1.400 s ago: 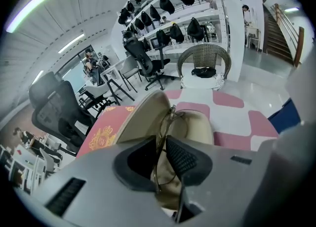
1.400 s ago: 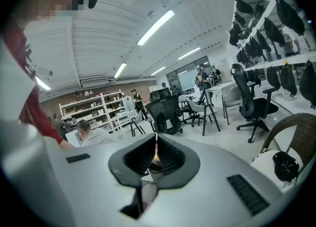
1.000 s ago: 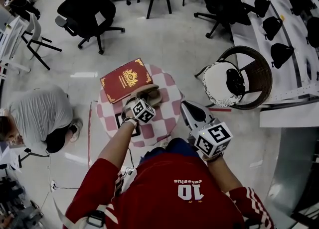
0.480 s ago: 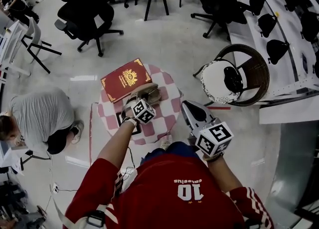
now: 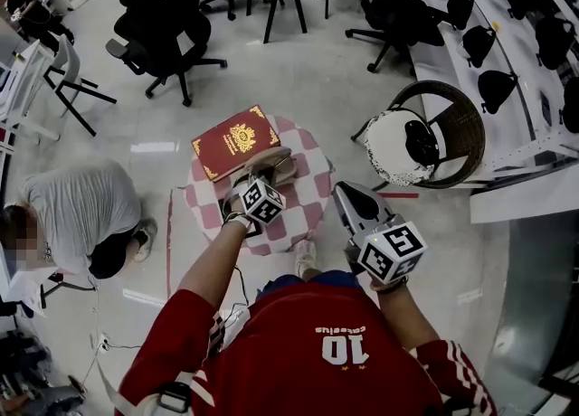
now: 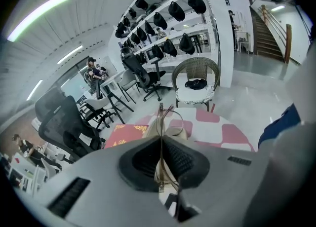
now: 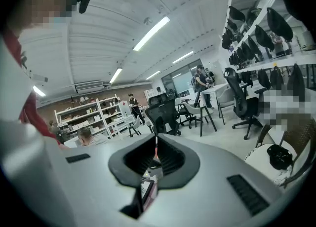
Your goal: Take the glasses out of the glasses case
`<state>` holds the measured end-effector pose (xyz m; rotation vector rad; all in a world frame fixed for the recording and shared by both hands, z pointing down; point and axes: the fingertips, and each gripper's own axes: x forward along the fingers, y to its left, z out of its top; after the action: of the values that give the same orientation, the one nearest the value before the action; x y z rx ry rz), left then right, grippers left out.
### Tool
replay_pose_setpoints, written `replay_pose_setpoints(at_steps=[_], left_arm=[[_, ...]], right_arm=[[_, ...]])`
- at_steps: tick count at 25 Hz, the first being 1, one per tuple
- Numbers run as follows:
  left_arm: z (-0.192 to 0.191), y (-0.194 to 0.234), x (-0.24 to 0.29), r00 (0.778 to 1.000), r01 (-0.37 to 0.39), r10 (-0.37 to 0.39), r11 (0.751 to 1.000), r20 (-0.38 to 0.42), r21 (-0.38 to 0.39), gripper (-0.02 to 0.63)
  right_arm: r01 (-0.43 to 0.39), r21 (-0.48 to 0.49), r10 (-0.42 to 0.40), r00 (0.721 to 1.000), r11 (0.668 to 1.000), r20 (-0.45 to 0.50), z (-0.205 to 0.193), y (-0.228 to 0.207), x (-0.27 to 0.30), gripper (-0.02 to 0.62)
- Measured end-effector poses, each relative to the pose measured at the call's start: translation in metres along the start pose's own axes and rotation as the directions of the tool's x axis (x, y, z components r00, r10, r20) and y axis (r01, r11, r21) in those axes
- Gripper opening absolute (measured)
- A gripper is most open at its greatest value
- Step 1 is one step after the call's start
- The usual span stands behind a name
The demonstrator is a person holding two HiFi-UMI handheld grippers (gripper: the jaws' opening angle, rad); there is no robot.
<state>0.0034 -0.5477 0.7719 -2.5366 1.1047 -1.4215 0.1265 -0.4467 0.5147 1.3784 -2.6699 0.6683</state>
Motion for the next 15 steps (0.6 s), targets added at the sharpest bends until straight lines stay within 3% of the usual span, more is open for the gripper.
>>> replay_pose_setpoints(at_steps=[8,15], left_arm=[[0.000,0.004,-0.056,0.997,-0.008,0.014,0.996,0.071,-0.084,0.020],[0.002,0.003,-0.124,0.983,0.011,0.032,0.972,0.179,-0.236,0.020]], right_arm=[[0.001,-0.016,-0.001,1.000,1.000,0.029,0.002,0.034,-0.020,0.023],[0.000,-0.044,0.002,0.999,0.999,0.048,0.002,0.069,-0.035,0.023]])
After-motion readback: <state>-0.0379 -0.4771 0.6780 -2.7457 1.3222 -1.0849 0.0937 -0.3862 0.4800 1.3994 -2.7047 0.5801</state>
